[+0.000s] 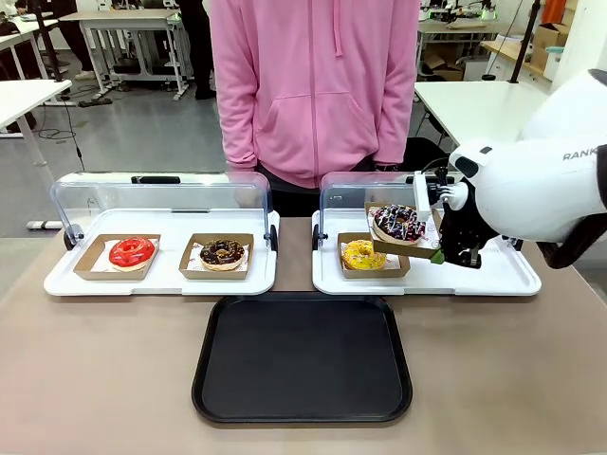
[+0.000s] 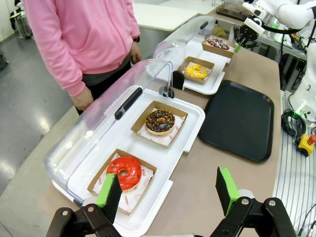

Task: Move the fourth donut from the left to the tray.
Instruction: Pick up the Paper togo box containing the Donut indicated by the person and place it on the Handle tray.

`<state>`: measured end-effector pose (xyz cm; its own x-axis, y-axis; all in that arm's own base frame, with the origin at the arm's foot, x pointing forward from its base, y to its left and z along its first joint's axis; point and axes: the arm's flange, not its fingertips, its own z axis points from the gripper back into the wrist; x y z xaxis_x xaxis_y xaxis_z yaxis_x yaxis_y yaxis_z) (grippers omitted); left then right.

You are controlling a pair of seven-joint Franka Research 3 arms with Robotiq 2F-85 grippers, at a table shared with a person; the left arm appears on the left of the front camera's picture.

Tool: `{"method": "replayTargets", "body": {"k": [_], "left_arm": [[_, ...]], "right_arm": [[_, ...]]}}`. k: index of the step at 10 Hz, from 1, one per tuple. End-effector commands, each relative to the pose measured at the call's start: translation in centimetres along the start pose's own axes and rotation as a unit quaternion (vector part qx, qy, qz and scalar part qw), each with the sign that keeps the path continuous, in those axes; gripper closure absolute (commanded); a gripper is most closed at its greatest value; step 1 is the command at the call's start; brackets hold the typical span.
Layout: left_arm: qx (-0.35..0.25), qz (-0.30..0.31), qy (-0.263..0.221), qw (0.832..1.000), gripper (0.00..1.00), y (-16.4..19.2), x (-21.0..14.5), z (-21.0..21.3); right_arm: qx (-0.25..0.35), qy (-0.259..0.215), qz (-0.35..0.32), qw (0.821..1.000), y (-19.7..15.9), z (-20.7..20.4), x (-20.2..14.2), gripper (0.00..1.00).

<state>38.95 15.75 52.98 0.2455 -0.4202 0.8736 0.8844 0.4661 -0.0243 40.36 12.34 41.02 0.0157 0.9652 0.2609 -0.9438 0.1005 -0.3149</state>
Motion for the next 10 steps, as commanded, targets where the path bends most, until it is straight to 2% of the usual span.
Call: {"method": "replayTargets", "body": {"k": [1, 3, 10], "left_arm": [[-0.001, -0.003, -0.010, 1.000, 0.00, 0.0, 0.2, 0.0], [-0.001, -0.003, -0.010, 1.000, 0.00, 0.0, 0.2, 0.0], [-0.001, -0.003, -0.010, 1.000, 0.00, 0.0, 0.2, 0.0]], "right_arm": [[-0.003, 0.004, -0.006, 1.000, -0.3, 0.1, -0.7, 0.98], [0.000, 0.000, -0.006, 1.000, -0.2, 0.0, -0.5, 0.98], [-0.008, 0.039, -0.038, 0.998, 9.3, -3.1, 10.7, 0.98]]}}
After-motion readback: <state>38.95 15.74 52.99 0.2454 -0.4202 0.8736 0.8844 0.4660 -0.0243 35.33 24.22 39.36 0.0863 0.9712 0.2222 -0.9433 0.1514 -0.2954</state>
